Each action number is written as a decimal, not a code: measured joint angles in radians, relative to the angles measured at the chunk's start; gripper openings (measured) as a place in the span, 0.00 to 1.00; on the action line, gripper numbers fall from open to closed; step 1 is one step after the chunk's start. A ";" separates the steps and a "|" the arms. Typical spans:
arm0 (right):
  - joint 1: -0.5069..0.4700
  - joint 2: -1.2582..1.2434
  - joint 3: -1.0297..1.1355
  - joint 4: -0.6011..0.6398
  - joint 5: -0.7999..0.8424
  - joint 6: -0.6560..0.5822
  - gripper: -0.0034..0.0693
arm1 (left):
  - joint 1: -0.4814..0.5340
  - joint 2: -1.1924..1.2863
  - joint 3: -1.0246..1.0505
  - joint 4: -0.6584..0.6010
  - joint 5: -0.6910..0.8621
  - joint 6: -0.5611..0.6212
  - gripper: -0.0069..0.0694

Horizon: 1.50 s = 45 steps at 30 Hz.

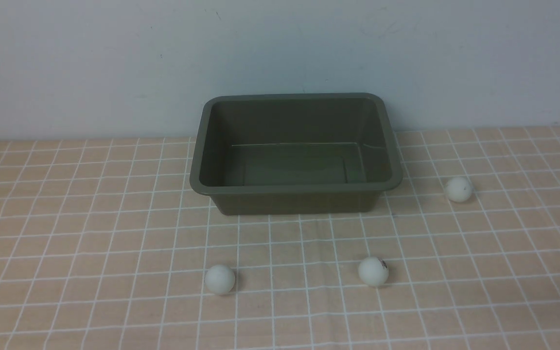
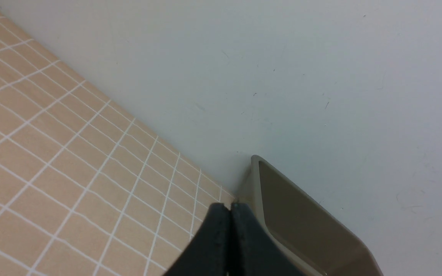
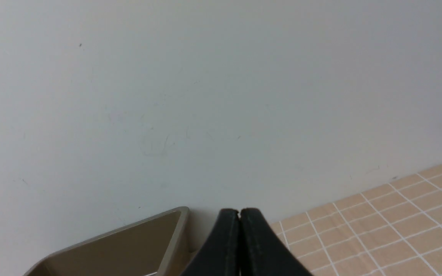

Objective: Put the table tennis balls into the box on the light coffee tablecloth.
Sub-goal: 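Reach for and grasp a ping pong ball on the table beside the basket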

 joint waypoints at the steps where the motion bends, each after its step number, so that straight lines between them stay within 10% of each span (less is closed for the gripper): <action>1: 0.000 0.000 0.000 0.000 -0.019 0.002 0.02 | 0.000 0.000 0.000 0.000 0.000 0.000 0.00; 13: 0.000 -0.001 -0.001 -0.079 -0.651 0.111 0.02 | 0.000 0.000 -0.001 -0.057 -0.252 -0.096 0.00; 18: 0.000 -0.001 -0.072 -0.341 -0.544 0.195 0.02 | 0.000 0.000 -0.055 0.087 -0.543 -0.157 0.00; 24: 0.000 0.045 -0.251 -0.807 -0.224 0.622 0.02 | 0.000 0.016 -0.209 0.938 -0.538 -0.265 0.00; 29: 0.000 0.207 -0.324 -1.223 -0.224 0.990 0.02 | 0.000 0.164 -0.262 1.515 -0.467 -0.782 0.00; 37: 0.000 0.482 -0.379 -1.735 -0.292 1.481 0.03 | 0.000 0.396 -0.265 2.064 -0.494 -1.355 0.00; 45: 0.000 0.663 -0.470 -1.845 -0.296 1.739 0.03 | 0.000 0.496 -0.284 2.122 -0.510 -1.489 0.00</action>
